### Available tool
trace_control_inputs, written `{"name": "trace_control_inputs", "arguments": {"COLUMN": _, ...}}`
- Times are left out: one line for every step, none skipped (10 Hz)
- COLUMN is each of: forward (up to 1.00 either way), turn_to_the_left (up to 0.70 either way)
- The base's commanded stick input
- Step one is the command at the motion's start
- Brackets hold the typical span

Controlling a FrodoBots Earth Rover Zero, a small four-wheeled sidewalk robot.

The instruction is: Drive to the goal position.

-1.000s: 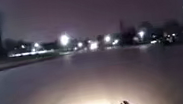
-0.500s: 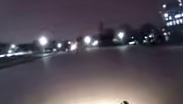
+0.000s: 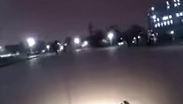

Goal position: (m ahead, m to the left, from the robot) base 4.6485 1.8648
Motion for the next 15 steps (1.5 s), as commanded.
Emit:
{"name": "trace_control_inputs", "arguments": {"forward": 1.00, "turn_to_the_left": 0.00}}
{"name": "trace_control_inputs", "arguments": {"forward": 1.00, "turn_to_the_left": 0.00}}
{"name": "trace_control_inputs", "arguments": {"forward": 1.00, "turn_to_the_left": 0.00}}
{"name": "trace_control_inputs", "arguments": {"forward": 1.00, "turn_to_the_left": 0.00}}
{"name": "trace_control_inputs", "arguments": {"forward": 1.00, "turn_to_the_left": 0.00}}
{"name": "trace_control_inputs", "arguments": {"forward": 1.00, "turn_to_the_left": 0.00}}
{"name": "trace_control_inputs", "arguments": {"forward": 1.00, "turn_to_the_left": 0.00}}
{"name": "trace_control_inputs", "arguments": {"forward": 1.00, "turn_to_the_left": 0.00}}
{"name": "trace_control_inputs", "arguments": {"forward": 1.00, "turn_to_the_left": 0.00}}
{"name": "trace_control_inputs", "arguments": {"forward": 1.00, "turn_to_the_left": 0.00}}
{"name": "trace_control_inputs", "arguments": {"forward": 1.00, "turn_to_the_left": 0.00}}
{"name": "trace_control_inputs", "arguments": {"forward": 1.00, "turn_to_the_left": 0.00}}
{"name": "trace_control_inputs", "arguments": {"forward": 1.00, "turn_to_the_left": 0.00}}
{"name": "trace_control_inputs", "arguments": {"forward": 1.00, "turn_to_the_left": 0.00}}
{"name": "trace_control_inputs", "arguments": {"forward": 1.00, "turn_to_the_left": 0.00}}
